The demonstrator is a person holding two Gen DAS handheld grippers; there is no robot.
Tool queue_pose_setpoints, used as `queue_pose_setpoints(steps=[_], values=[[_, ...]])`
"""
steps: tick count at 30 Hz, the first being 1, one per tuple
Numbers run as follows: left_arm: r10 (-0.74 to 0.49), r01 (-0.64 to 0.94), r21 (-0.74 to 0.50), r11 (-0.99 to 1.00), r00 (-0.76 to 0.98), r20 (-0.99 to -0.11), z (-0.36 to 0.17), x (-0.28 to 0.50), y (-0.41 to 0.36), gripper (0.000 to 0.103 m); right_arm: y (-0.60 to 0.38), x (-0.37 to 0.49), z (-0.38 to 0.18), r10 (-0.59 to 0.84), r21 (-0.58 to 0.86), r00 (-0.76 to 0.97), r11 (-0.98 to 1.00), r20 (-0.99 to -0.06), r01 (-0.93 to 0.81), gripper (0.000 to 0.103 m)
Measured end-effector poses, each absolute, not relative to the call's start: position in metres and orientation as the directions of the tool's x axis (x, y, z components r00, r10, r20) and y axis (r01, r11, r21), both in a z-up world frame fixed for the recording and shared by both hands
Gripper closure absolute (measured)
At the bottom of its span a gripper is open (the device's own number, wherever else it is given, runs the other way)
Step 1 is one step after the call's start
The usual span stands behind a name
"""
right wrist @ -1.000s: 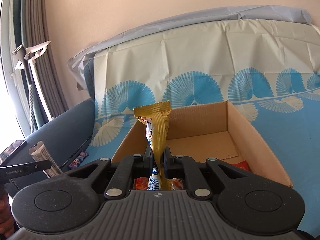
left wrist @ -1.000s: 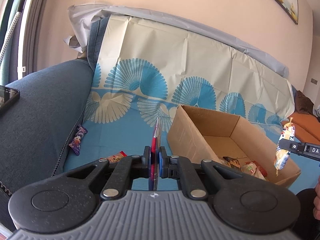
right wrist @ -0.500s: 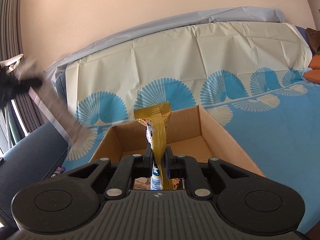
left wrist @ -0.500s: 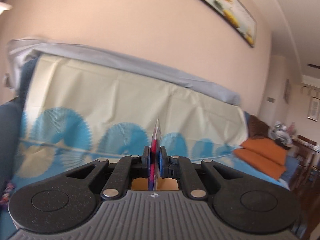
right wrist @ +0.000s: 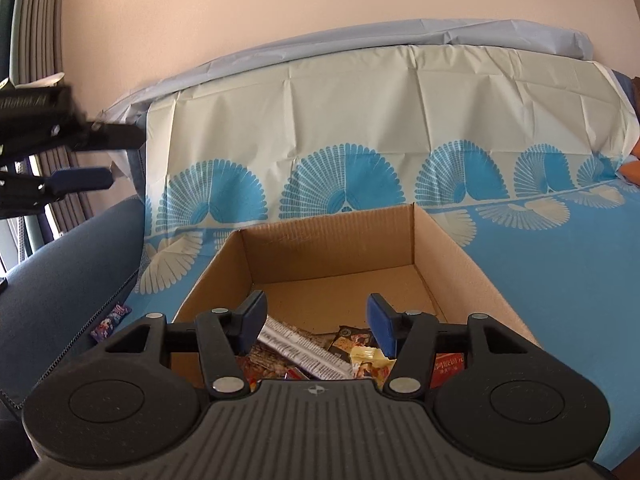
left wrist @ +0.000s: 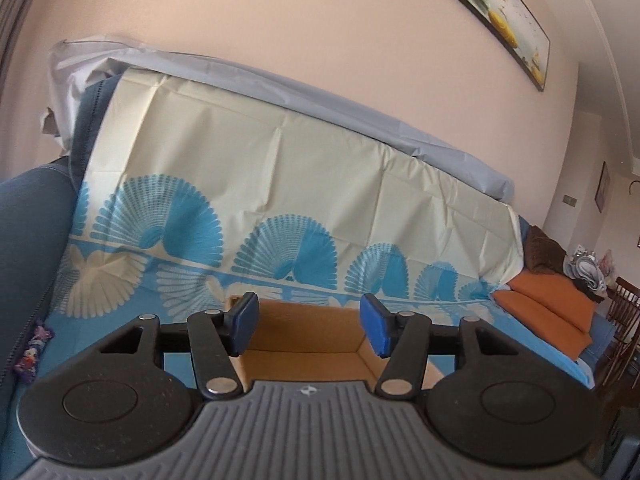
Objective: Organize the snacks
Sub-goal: 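Open both tools to drop the yellow bar and stick packet into the box, then move both tools to the purple candy and red-wrapped candy on the sofa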
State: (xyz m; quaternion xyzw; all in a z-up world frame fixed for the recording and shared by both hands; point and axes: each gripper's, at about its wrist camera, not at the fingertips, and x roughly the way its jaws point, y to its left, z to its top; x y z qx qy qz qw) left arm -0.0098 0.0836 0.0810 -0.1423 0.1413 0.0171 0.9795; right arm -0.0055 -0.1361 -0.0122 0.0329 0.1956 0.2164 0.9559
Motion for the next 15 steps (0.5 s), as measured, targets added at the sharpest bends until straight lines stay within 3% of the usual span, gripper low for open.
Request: queue_pose_setpoints(steps=[7, 8, 10, 12, 15], values=[[0.094, -0.130, -0.121, 0.984, 0.961, -0.262, 0.051, -0.043, 0.149, 0.033, -0.117, -0.016, -0.013, 0.451, 0.085, 0.820, 0.888, -0.352, -0.452, 0.048], [0.114, -0.141, -0.080, 0.987, 0.956, -0.272, 0.046, -0.046, 0.156, 0.033, -0.116, -0.017, -0.012, 0.458, 0.084, 0.819, 0.884, -0.346, -0.459, 0.052], [0.179, -0.186, 0.001, 0.983, 0.944, -0.278, 0.033, -0.052, 0.167, 0.022, -0.112, -0.020, -0.010, 0.477, 0.082, 0.811, 0.874, -0.338, -0.480, 0.058], [0.229, -0.224, 0.051, 0.973, 0.927, -0.298, 0.017, -0.057, 0.177, 0.020, -0.107, -0.022, -0.008, 0.496, 0.077, 0.801, 0.862, -0.334, -0.501, 0.067], [0.311, -0.327, 0.021, 0.945, 0.876, -0.368, -0.008, -0.061, 0.195, 0.019, -0.096, -0.026, -0.002, 0.530, 0.085, 0.782, 0.841, -0.326, -0.534, 0.082]])
